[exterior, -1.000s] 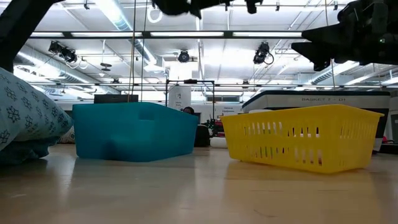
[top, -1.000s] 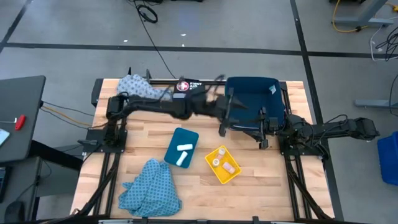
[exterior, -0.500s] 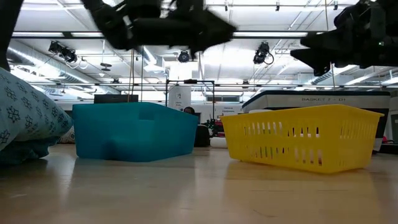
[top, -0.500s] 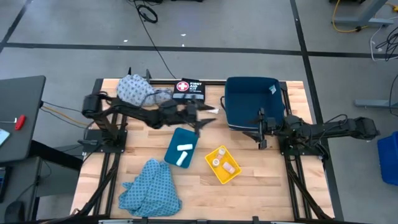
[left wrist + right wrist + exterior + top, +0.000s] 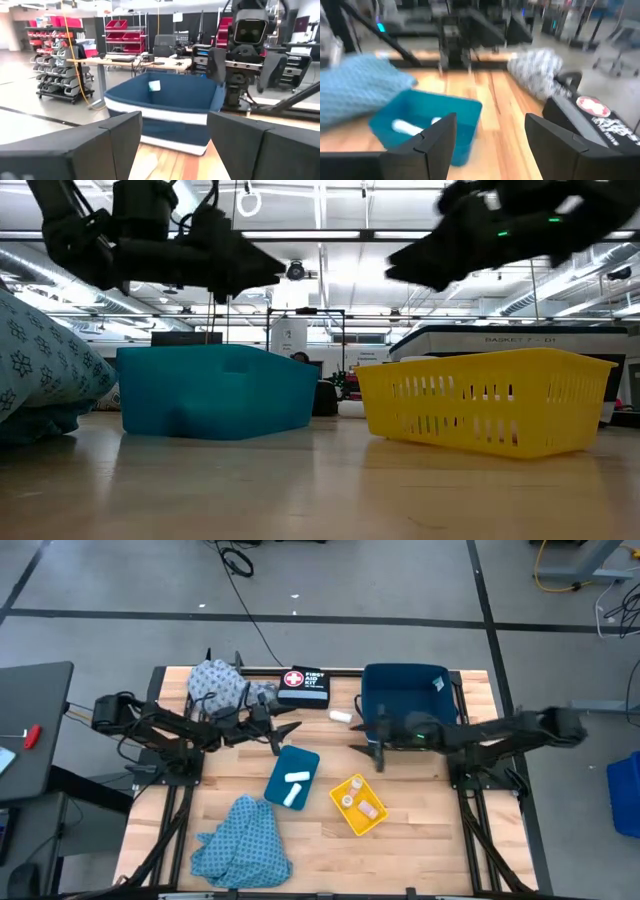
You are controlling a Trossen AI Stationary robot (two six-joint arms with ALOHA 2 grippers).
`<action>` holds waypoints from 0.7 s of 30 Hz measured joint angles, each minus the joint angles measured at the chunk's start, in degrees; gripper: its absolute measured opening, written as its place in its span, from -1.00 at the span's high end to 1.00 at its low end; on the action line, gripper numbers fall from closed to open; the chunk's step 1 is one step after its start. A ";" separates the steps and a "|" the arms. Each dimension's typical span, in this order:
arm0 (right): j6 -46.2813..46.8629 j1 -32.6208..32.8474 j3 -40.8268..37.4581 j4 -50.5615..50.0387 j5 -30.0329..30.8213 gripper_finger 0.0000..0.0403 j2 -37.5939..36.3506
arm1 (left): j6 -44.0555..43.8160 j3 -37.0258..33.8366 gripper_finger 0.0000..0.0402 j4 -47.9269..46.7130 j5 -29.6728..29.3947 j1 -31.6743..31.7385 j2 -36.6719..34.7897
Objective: Pick & place medical supplies in basket/bin
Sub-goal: Put the rolled gauze into the blue bin
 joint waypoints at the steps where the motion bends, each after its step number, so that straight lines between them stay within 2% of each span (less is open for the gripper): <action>1: -0.28 -0.97 2.85 -2.51 -0.50 -0.20 2.80 | 0.01 -0.71 -0.14 0.22 -0.01 0.15 -0.24; 6: -1.71 -6.96 18.17 -20.15 -4.60 -0.20 13.60 | 0.18 -3.11 -0.14 0.60 -0.03 0.22 -0.54; 11: -4.68 -12.52 31.39 -37.57 -6.44 -0.20 21.27 | 1.06 -4.29 -0.14 1.03 0.52 0.21 -0.54; 17: -6.71 -17.57 41.66 -48.67 -10.33 -0.20 30.57 | 2.35 -5.63 -0.14 3.69 2.01 0.20 -0.51; 21: -9.02 -19.12 47.31 -55.43 -10.19 -0.20 36.92 | 3.17 -6.66 -0.14 4.94 1.94 0.22 -0.93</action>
